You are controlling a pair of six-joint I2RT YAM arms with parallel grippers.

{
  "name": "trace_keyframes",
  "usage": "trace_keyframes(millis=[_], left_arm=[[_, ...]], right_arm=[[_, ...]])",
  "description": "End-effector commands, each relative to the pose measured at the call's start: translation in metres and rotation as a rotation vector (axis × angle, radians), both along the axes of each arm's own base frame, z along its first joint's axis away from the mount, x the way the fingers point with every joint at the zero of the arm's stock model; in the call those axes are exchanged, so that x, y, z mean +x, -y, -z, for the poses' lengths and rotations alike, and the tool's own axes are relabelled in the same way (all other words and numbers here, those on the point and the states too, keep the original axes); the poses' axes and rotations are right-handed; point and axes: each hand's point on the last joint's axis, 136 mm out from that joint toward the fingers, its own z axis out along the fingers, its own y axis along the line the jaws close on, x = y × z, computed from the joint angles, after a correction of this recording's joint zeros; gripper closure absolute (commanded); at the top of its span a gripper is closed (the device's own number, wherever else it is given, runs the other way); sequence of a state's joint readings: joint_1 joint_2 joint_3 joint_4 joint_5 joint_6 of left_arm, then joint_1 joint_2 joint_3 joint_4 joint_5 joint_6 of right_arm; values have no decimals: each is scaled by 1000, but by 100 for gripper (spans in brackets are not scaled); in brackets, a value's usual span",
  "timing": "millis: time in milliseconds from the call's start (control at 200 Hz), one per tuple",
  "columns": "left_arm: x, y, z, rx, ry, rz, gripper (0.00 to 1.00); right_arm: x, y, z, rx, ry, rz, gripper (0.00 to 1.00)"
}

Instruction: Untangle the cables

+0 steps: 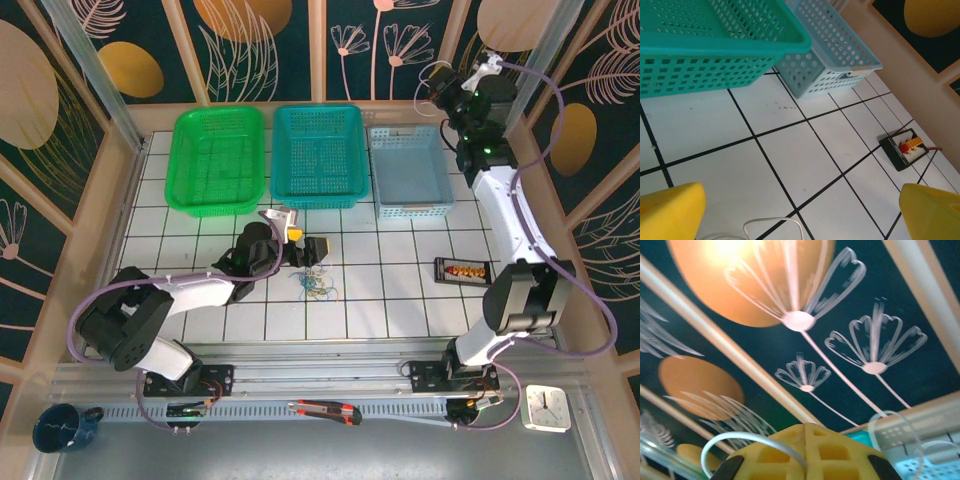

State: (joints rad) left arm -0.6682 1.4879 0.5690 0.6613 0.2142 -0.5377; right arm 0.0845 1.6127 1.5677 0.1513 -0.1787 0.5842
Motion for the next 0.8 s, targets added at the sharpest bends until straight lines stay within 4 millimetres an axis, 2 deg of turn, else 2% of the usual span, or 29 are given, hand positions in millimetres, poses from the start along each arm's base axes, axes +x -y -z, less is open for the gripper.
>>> trace_keyframes(millis=[0,155,305,470,530,550,585,626,716,796], left_arm=[[5,-4,-13,-6,-7,-50,1],[7,-7,-26,-31,5,-72,1],[6,-7,-39,-49,17,-74,1],[5,-9,-45,-52,29,-80,1],[5,-9,-45,-51,27,-79,1],[5,-10,-44,-50,24,-80,1],[5,-10,-44,-52,20,-80,1],[5,-9,-43,-54,17,-80,1],[5,-9,-42,-62,8,-79,1],[5,-8,-42,-63,3,-77,1]], right_arm=[[21,19,29,-40,-16,88,100],[40,28,83,-63,-99,139,100],[50,30,134,-70,-182,153,100],[56,29,166,-82,-241,145,100],[57,27,173,-95,-264,135,82],[57,27,176,-100,-275,133,71],[56,26,179,-108,-289,127,59],[54,27,180,-114,-299,125,50],[44,26,174,-121,-300,120,42],[31,26,166,-117,-290,120,41]])
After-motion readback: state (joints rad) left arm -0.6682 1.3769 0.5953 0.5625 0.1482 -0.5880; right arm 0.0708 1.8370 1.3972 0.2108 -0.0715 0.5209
